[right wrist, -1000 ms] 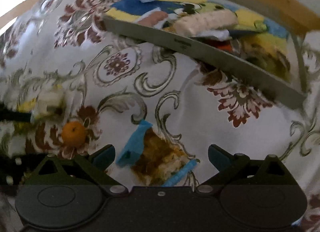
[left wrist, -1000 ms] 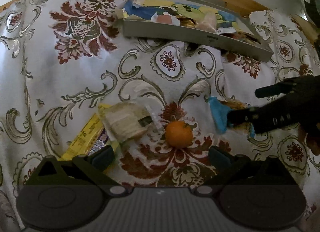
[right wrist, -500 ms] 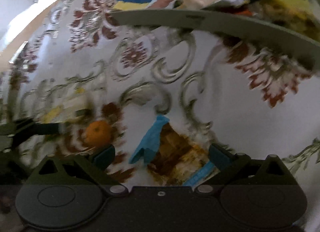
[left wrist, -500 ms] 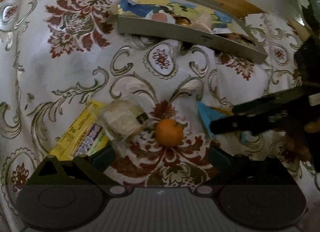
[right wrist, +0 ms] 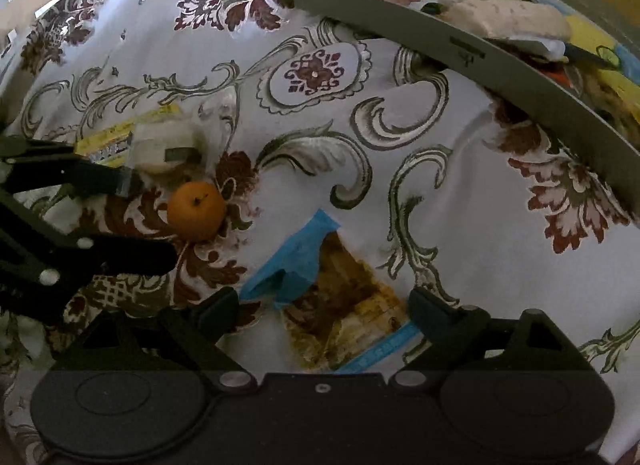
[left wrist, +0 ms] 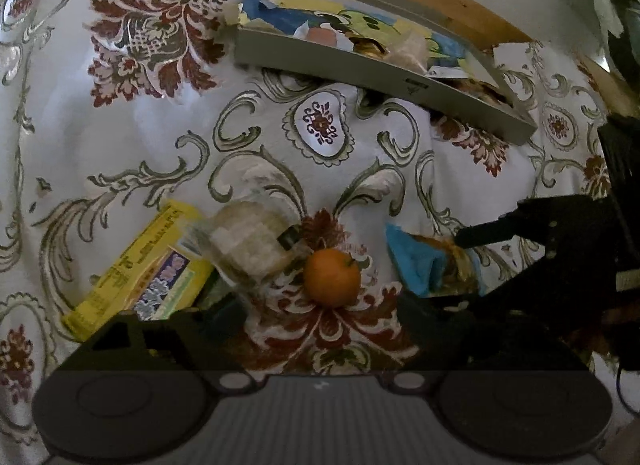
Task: Organize snacks
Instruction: 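Lower the right tool toward the blue-and-brown snack bar while the left tool approaches the orange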
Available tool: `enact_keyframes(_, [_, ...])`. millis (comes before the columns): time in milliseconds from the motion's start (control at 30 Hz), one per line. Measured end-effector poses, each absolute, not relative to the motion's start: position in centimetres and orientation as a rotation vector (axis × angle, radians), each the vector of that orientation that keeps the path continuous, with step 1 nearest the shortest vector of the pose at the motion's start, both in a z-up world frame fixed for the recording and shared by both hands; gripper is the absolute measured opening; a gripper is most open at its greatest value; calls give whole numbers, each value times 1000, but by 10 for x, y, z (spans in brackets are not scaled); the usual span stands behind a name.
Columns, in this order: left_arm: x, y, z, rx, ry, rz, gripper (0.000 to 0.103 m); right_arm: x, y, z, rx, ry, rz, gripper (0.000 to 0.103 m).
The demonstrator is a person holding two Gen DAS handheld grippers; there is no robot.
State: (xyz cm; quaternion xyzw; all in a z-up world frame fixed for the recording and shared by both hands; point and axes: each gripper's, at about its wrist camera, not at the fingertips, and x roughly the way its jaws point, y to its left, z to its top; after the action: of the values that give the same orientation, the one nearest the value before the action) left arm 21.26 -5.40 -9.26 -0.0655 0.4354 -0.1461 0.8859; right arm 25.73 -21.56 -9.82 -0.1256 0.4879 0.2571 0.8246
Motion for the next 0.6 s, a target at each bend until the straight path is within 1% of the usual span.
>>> enact_keyframes(133, [212,-54,-94,-179,921,-330,73,258,-216,-99,-282,1030,547,90])
enact_keyframes(467, [227,-57,-104,-239,909,-306,72,258,-212,-98,-302,1035,546,88])
enact_keyframes(533, [232,-57,-106,-247,907,-301,71,258,-210,-98,-302,1037,554,88])
enact_keyframes(600, [233,-56,-107,-239,906,-295,65,257,-209,-98,-306,1036,558,88])
